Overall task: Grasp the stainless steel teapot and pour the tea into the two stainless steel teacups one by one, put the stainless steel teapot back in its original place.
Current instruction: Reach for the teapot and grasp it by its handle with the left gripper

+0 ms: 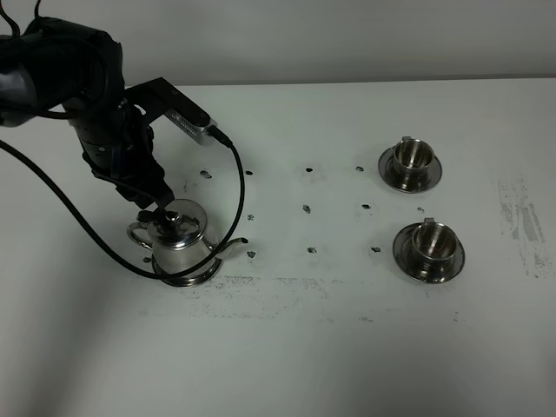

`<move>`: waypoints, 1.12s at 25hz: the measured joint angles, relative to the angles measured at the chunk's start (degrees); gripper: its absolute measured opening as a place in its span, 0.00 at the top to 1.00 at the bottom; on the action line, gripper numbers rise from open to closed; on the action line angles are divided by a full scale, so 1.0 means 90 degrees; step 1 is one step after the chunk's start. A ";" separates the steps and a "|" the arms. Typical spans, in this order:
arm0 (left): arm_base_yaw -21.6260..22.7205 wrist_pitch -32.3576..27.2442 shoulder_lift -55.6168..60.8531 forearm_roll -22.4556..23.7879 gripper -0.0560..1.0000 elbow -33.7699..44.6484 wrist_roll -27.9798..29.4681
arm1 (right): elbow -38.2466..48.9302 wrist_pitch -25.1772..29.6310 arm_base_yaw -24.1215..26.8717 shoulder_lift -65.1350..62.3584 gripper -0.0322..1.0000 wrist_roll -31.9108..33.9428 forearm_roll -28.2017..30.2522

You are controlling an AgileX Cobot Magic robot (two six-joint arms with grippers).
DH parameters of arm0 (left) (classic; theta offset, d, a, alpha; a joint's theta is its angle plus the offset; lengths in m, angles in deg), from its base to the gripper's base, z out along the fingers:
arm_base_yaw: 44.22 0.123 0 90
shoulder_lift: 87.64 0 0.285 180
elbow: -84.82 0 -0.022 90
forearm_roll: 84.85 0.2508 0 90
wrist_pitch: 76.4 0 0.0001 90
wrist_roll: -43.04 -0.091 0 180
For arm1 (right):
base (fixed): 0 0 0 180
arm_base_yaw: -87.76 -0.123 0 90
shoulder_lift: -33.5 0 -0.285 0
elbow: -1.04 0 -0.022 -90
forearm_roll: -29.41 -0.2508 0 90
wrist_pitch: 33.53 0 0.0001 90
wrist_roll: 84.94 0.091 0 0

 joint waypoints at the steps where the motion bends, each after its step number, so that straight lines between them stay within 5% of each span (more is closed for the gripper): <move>1: 0.0011 0.0012 0.0098 0.0002 0.54 0.0000 -0.0019 | 0.0000 0.0000 0.0000 0.0000 0.65 0.0000 0.0000; 6: 0.0186 0.0535 0.1063 0.0002 0.54 0.0584 -0.0353 | 0.0000 0.0000 0.0000 0.0000 0.65 0.0000 0.0000; 16: 0.0814 0.1047 0.2329 -0.0066 0.54 0.1787 -0.3024 | 0.0000 0.0000 0.0000 0.0000 0.65 0.0006 0.0000; 28: 0.0900 0.2711 0.0886 -0.1611 0.54 0.1787 -0.4949 | 0.0000 0.0000 0.0000 0.0000 0.65 0.0000 0.0000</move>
